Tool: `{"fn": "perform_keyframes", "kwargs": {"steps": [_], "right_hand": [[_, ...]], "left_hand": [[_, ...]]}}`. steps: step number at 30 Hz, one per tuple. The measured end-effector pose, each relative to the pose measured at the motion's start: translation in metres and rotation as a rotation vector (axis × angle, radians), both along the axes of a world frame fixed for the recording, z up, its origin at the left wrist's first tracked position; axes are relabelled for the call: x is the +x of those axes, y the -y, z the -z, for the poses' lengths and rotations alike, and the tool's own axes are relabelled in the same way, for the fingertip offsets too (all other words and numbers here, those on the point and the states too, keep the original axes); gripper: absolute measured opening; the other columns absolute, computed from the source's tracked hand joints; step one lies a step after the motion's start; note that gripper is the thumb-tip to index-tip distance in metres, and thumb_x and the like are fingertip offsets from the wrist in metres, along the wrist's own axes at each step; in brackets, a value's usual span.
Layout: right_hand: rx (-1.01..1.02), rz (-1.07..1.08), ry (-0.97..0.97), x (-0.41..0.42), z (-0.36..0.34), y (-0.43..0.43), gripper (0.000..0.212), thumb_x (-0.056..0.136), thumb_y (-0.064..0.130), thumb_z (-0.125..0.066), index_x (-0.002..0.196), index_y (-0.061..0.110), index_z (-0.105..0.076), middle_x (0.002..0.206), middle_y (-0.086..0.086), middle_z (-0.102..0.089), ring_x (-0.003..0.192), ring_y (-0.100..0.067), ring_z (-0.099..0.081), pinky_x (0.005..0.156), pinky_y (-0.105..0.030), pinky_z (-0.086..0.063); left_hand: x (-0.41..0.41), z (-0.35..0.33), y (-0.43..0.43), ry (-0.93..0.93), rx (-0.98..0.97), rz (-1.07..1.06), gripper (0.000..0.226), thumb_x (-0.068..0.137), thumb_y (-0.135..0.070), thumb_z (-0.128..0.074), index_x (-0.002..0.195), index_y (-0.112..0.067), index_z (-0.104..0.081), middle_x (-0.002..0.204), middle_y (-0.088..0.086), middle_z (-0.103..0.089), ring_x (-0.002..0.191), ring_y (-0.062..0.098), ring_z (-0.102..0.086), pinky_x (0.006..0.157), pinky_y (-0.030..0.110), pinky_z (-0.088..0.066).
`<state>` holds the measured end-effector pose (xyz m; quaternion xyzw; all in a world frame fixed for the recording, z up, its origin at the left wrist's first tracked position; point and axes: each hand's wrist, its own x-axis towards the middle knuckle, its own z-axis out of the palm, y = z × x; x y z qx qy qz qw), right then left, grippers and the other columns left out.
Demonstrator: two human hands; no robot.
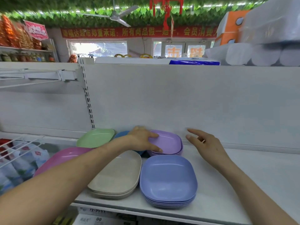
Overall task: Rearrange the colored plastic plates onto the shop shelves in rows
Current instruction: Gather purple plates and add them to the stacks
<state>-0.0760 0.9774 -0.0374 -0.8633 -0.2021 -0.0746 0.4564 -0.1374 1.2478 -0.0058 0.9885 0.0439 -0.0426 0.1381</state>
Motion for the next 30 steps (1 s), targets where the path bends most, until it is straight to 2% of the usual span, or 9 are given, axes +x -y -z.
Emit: {"fn": "perform_keyframes", "kwargs": {"steps": [6,14,17,21,24,26,30], "right_hand": [[-0.127,0.042,0.124,-0.003,0.004,0.008,0.042,0.096,0.060,-0.057,0.136,0.047,-0.061,0.096,0.010,-0.061,0.087,-0.005,-0.059,0.087,-0.035,-0.053],[-0.189,0.096,0.152,-0.002,0.012,0.015,0.039,0.097,0.061,-0.055,0.132,0.046,-0.063,0.094,0.013,-0.058,0.089,-0.002,-0.059,0.086,-0.034,-0.053],[-0.169,0.136,0.142,-0.003,0.012,0.020,0.033,0.097,0.056,-0.057,0.127,0.043,-0.067,0.095,0.014,-0.058,0.089,-0.001,-0.058,0.086,-0.033,-0.052],[-0.205,0.199,0.180,-0.014,0.007,0.032,0.031,0.097,0.056,-0.057,0.122,0.042,-0.067,0.096,0.015,-0.058,0.087,-0.002,-0.058,0.085,-0.034,-0.053],[-0.269,0.235,0.183,-0.029,-0.002,0.054,0.034,0.096,0.059,-0.054,0.122,0.042,-0.067,0.096,0.017,-0.057,0.087,-0.002,-0.059,0.084,-0.035,-0.053],[-0.327,0.271,0.188,-0.039,-0.012,0.077,0.036,0.095,0.061,-0.052,0.121,0.041,-0.067,0.097,0.017,-0.057,0.089,-0.003,-0.059,0.085,-0.035,-0.053],[-0.421,0.337,0.176,-0.060,-0.035,0.140,0.034,0.096,0.059,-0.053,0.120,0.041,-0.067,0.102,0.017,-0.057,0.091,-0.002,-0.060,0.085,-0.034,-0.053]], "left_hand": [[0.004,0.011,0.004,-0.007,0.075,0.011,0.087,0.075,-0.083,-0.064,0.152,-0.050,-0.039,0.140,0.006,-0.040,0.146,0.027,-0.021,0.119,0.044,-0.031],[0.005,0.006,0.005,0.014,0.124,0.032,0.087,0.075,-0.083,-0.064,0.151,-0.048,-0.042,0.141,0.005,-0.041,0.144,0.026,-0.026,0.116,0.042,-0.034],[0.004,0.009,-0.001,0.159,0.065,0.039,0.072,0.082,-0.073,-0.065,0.146,-0.042,-0.051,0.132,0.002,-0.047,0.137,0.023,-0.035,0.109,0.037,-0.038],[0.000,0.012,0.004,0.311,-0.053,0.132,0.052,0.091,-0.059,-0.064,0.136,-0.035,-0.058,0.114,-0.006,-0.050,0.116,0.018,-0.051,0.093,0.032,-0.044],[0.001,0.010,0.026,0.368,-0.094,0.226,0.045,0.092,-0.055,-0.065,0.130,-0.031,-0.064,0.106,-0.006,-0.055,0.102,0.016,-0.056,0.091,0.032,-0.047],[0.003,0.005,0.051,0.400,-0.124,0.289,0.045,0.088,-0.057,-0.062,0.124,-0.030,-0.068,0.104,-0.006,-0.058,0.097,0.013,-0.059,0.088,0.030,-0.048],[0.008,-0.003,0.112,0.423,-0.149,0.404,0.028,0.094,-0.050,-0.066,0.118,-0.035,-0.068,0.102,-0.011,-0.059,0.092,0.007,-0.061,0.087,0.031,-0.050]]}}
